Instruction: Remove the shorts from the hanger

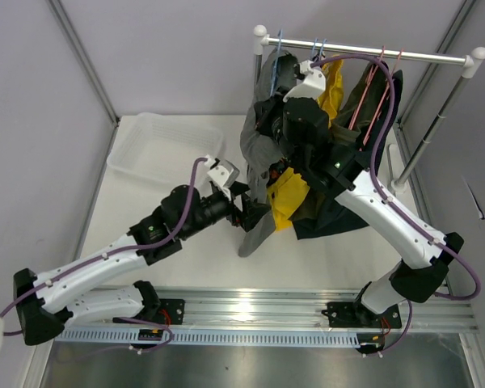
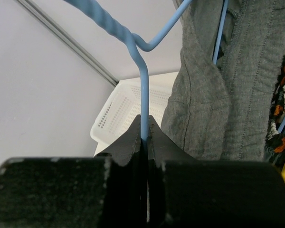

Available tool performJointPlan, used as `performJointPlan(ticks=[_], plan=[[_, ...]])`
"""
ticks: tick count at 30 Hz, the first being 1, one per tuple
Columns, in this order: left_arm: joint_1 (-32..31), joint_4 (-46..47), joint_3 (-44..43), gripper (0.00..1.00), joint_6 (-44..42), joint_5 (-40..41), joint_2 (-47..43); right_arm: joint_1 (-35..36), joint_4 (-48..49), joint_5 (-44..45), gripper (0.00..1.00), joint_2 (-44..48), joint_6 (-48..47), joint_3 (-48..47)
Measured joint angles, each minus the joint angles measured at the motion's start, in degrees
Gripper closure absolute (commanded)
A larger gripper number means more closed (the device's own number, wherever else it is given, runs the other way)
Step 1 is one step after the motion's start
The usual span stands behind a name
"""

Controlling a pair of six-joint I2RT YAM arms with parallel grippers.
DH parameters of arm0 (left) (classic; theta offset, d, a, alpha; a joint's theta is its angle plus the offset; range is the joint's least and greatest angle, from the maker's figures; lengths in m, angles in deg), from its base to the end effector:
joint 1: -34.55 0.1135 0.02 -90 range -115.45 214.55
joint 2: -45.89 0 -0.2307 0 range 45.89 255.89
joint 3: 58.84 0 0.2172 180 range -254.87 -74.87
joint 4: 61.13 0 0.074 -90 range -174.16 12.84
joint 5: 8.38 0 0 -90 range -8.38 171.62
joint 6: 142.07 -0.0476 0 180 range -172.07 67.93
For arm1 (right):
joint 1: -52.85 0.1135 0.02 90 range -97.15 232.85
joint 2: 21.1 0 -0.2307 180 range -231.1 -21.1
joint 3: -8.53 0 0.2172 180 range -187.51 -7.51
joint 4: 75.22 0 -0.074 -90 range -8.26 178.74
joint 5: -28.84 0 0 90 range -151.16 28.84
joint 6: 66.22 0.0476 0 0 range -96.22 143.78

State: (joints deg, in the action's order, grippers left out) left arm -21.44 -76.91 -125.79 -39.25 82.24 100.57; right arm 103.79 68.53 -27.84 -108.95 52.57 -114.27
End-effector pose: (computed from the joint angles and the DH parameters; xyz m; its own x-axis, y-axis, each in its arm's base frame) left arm 0.1236 -0.1823 0.3405 -0.2160 -0.0766 -0.9734 0.7947 0.5654 -0.2208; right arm 0.2113 0.2189 0.4659 -0.1584 0.4435 -0.8822 -0.2585 0.8437 0.4706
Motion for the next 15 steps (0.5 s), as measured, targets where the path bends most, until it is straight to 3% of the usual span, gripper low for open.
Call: performJointPlan(ticks=[2, 3, 4, 10, 15], plan=[[-0.02, 1.22, 0.0, 0.38, -0.39, 2.51, 2.38, 0.0, 0.42, 0.22, 1.0, 0.13, 0.31, 1.16], [-0.02, 1.66, 0.0, 0.85, -0.5, 3.58, 3.34, 0.0, 0.48, 0.31, 1.0, 0.22, 0.44, 1.77], [-0.02, 1.9, 0.0, 1.0, -0.61, 4.35, 4.02, 0.0, 0.55, 0.35, 1.0, 0.33, 0.63, 2.36], [-0.55, 1.95, -0.04, 1.0, -0.7, 6.38, 4.44, -0.37, 0.83, 0.74, 1.0, 0.52, 1.2, 3.8], [-5.33, -0.46, 4.48, 1.0, 1.77, 8.5, -7.13, -2.25, 0.68, 0.13, 1.0, 2.01, 1.7, 3.8]])
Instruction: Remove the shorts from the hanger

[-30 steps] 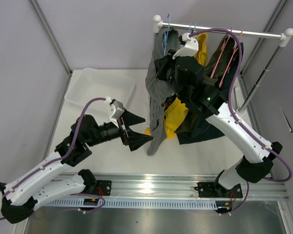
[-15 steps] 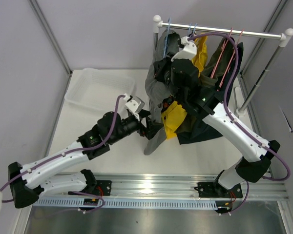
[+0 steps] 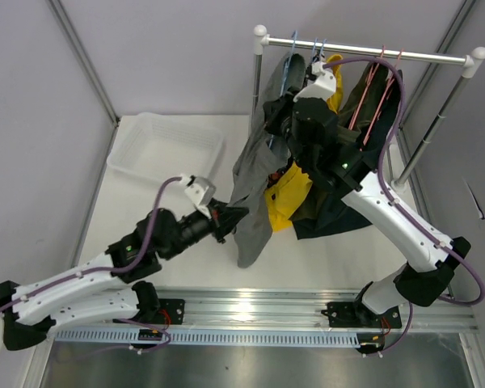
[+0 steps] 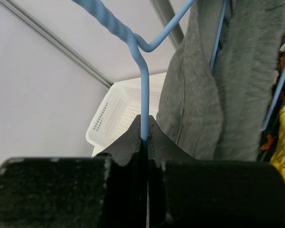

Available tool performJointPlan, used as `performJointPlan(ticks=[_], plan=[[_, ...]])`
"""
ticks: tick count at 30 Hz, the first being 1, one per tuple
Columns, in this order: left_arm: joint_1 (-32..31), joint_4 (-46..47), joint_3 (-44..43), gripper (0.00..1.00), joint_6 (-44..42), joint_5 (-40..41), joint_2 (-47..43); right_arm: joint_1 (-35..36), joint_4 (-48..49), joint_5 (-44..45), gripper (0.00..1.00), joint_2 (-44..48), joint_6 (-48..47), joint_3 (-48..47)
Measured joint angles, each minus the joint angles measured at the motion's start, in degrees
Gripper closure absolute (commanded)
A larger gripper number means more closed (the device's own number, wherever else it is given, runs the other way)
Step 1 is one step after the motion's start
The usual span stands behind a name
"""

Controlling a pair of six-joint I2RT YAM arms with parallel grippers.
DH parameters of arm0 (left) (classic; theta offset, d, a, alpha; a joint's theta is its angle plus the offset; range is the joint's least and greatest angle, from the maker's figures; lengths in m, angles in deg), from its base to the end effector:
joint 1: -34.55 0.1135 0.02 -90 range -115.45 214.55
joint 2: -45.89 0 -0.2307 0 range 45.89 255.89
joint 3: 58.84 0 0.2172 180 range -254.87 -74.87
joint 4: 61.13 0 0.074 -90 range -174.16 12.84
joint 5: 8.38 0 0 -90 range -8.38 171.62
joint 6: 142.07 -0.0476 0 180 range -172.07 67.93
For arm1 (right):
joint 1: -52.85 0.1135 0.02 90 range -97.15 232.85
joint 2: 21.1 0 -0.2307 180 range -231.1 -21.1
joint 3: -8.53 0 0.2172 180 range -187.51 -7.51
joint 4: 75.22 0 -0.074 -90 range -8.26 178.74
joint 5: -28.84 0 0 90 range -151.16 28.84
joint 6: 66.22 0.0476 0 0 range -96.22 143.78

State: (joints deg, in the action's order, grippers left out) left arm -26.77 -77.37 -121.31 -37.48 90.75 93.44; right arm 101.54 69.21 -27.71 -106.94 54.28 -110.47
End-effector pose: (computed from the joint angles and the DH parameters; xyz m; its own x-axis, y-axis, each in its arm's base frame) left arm 0.1003 -0.1676 0.3369 -0.2097 -0.1349 -0.9684 0.7618 0.5983 -0.2483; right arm 0.2169 0.2071 0.4576 -0.1575 0.4623 -0.8726 -0.2127 0.8470 0.4871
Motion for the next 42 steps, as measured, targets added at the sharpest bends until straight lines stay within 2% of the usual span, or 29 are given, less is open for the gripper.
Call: performJointPlan(ticks=[5, 9, 18, 22, 25, 30, 35, 40, 42], plan=[[-9.27, -3.67, 4.5, 1.0, 3.72, 7.23, -12.83, -1.81, -1.75, -3.34, 1.0, 1.77, 2.12, -0.04], [-16.0, -7.52, 7.04, 1.0, 6.73, 14.86, -16.98, -3.32, -4.63, -7.13, 1.0, 1.81, 2.8, -0.55], [-18.73, -8.41, 13.88, 1.0, 12.59, 23.43, -10.38, -8.52, -13.18, -12.35, 1.0, 1.9, 2.99, -2.38], [-18.78, -10.1, 11.93, 1.0, 12.33, 29.16, -7.04, -9.01, -15.67, -13.79, 1.0, 2.23, 4.52, -2.73], [-15.26, -12.5, 3.87, 1.0, 10.67, 30.67, -1.53, -9.27, -16.48, -14.82, 1.0, 3.23, 7.08, -2.64], [-0.13, -13.38, -13.44, 1.0, 5.68, 27.19, 9.2, -5.95, -18.18, -15.08, 1.0, 9.01, 11.3, -0.26], [15.34, -18.8, -30.1, 1.0, 3.17, 20.11, 20.7, -1.49, -23.06, -16.79, 1.0, 14.21, 14.6, 0.0], [26.05, -25.42, -37.83, 1.0, 1.03, 15.32, 23.34, -0.02, -27.41, -17.62, 1.0, 18.53, 16.09, -0.11], [30.12, -29.22, -44.37, 1.0, 0.11, 13.35, 25.2, 0.07, -28.87, -17.14, 1.0, 20.28, 16.06, -0.22]])
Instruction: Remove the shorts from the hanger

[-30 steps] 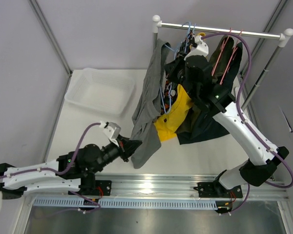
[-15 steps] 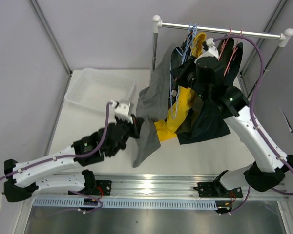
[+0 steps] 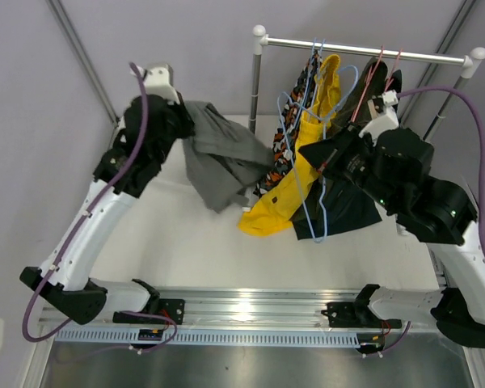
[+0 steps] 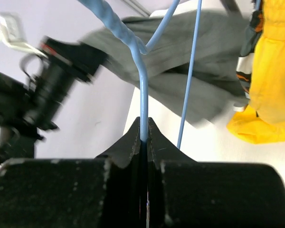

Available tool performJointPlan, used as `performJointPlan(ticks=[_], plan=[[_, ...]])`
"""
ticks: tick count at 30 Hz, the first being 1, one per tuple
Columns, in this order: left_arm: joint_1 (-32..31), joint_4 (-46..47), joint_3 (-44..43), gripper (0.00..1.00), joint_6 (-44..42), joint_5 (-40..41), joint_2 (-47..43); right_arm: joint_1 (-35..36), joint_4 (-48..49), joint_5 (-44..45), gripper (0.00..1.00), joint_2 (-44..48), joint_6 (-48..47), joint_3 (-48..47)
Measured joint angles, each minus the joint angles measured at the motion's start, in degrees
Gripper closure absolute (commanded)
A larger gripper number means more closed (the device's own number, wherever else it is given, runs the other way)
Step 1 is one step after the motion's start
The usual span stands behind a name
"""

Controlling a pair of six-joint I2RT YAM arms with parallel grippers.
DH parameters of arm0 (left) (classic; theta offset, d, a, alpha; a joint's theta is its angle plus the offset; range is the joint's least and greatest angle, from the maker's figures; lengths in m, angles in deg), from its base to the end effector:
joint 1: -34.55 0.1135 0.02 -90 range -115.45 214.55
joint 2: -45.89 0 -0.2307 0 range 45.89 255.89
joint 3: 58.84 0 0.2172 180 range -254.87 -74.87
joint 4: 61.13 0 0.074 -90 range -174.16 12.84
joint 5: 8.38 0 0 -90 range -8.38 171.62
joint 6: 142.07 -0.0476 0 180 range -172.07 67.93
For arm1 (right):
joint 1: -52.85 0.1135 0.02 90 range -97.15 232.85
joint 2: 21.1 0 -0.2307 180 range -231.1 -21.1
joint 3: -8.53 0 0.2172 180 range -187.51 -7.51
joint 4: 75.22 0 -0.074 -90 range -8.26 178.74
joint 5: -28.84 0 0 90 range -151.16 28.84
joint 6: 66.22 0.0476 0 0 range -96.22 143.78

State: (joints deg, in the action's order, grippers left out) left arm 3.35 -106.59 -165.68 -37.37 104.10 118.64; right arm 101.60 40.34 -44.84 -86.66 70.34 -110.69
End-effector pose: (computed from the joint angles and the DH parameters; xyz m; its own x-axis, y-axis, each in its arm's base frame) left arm 0.2208 -0.1125 0.4323 -0.2032 -0.1511 -0.9674 0.1101 0.9782 -0.1759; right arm 0.1227 0.1196 0.4761 -0.4766 0.5135 -0.7136 -0.2814 0.6799 0.6771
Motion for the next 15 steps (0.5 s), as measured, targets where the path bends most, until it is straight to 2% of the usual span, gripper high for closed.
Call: performJointPlan(ticks=[3, 9, 11, 15], plan=[[5.42, -3.93, -12.37, 1.0, -1.4, -2.23, 4.26, 0.11, -1.55, 1.44, 1.0, 2.47, -0.09, -0.02], [17.07, -9.25, -47.89, 1.0, -2.23, -7.85, 20.13, 0.11, -2.1, 3.32, 1.0, 5.09, -0.72, 1.88], [19.67, -8.81, -52.61, 1.0, -2.1, -9.77, 22.8, 0.11, -2.29, 3.82, 1.0, 5.18, -1.14, 2.67], [23.69, -8.15, -53.0, 1.0, -1.14, -13.86, 25.49, -0.02, -2.38, 4.44, 1.0, 5.14, -1.75, 5.09]])
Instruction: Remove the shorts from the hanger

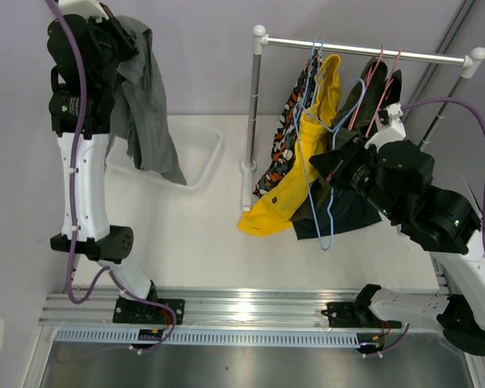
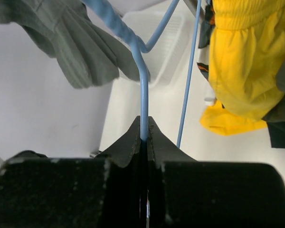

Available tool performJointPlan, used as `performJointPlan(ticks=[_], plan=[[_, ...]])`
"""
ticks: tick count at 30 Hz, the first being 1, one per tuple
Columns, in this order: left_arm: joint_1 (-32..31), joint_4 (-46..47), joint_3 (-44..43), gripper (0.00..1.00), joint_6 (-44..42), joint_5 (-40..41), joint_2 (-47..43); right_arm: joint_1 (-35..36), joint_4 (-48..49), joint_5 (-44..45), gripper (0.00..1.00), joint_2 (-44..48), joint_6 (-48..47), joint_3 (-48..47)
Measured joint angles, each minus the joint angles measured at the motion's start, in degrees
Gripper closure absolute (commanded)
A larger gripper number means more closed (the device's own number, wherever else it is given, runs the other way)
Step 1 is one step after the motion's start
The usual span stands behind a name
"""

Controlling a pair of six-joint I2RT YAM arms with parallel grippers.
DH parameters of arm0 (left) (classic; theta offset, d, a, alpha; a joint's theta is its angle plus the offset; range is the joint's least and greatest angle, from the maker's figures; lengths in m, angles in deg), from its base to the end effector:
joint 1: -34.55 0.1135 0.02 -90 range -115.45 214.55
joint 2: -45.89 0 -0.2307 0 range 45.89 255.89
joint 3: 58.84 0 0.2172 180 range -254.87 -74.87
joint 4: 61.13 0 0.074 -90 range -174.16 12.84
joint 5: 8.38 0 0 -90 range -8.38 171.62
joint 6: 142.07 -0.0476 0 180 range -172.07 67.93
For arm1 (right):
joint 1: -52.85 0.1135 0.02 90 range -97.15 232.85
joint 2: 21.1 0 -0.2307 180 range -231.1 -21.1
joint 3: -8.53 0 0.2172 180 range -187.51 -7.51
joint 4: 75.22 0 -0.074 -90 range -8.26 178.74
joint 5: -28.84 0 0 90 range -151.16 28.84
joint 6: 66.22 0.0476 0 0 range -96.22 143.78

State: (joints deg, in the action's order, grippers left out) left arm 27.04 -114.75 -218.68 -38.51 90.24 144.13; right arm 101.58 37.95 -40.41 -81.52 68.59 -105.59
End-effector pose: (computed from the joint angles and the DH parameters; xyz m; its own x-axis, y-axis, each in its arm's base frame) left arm 0.2748 -0.0290 0.5497 0.1380 -0.2520 -0.9578 0.0148 0.9675 -0.2524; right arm 0.1117 0.1017 0.4623 -0.4413 0.4963 -0.7476 -0.2316 0.7419 0.6292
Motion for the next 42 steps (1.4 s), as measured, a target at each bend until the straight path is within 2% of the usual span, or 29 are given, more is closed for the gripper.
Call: performJointPlan(ticks=[7, 11, 13, 14, 15, 16, 17, 22, 28, 35, 38, 42], plan=[[2.08, 2.34, 4.68, 1.0, 1.01, -4.28, 6.19, -1.27, -0.85, 0.04, 1.0, -0.15, -1.05, 2.64], [2.08, 5.97, 16.72, 1.0, 1.01, -4.31, 6.03, -2.54, -0.44, -0.33, 1.0, -0.39, -1.79, 2.89], [2.08, 8.48, 24.44, 0.76, 1.09, -3.65, 5.07, -3.17, 0.13, -0.74, 1.0, -0.92, -2.23, 2.8], [2.05, 8.74, 28.76, 0.57, 1.36, -2.62, 4.2, -3.41, 0.17, -0.98, 1.0, -1.55, -2.51, 2.36], [2.05, 8.87, 32.65, 0.18, 1.51, -1.62, 3.45, -3.61, 0.31, -1.29, 1.0, -2.43, -2.93, 1.7], [2.08, 9.09, 36.61, 0.05, 2.03, -0.35, 2.47, -3.74, 0.52, -1.62, 1.0, -3.45, -3.41, 0.87], [2.08, 8.31, 39.67, 0.01, 2.78, 0.79, 1.55, -3.89, 0.61, -1.86, 1.0, -4.81, -3.93, -0.28], [2.08, 7.19, 52.15, 0.01, 4.33, 4.35, -6.6, -4.57, 1.95, -3.21, 1.0, -13.03, -7.26, -9.33], [2.08, 8.2, 69.7, 0.01, 4.17, 4.13, -30.01, -5.31, 3.45, -4.28, 1.0, -23.65, -10.67, -22.36], [1.88, 10.34, 85.05, 0.01, 3.37, -0.26, -52.3, -9.18, 5.03, -4.57, 1.0, -32.13, -12.55, -26.99], [1.79, 11.26, 92.11, 0.01, 3.5, -2.03, -58.05, -10.6, 5.66, -3.63, 1.0, -36.89, -13.33, -28.96], [1.75, 12.7, 97.5, 0.01, 3.54, -4.44, -58.88, -11.43, 7.5, -0.87, 1.0, -42.36, -15.87, -30.34]])
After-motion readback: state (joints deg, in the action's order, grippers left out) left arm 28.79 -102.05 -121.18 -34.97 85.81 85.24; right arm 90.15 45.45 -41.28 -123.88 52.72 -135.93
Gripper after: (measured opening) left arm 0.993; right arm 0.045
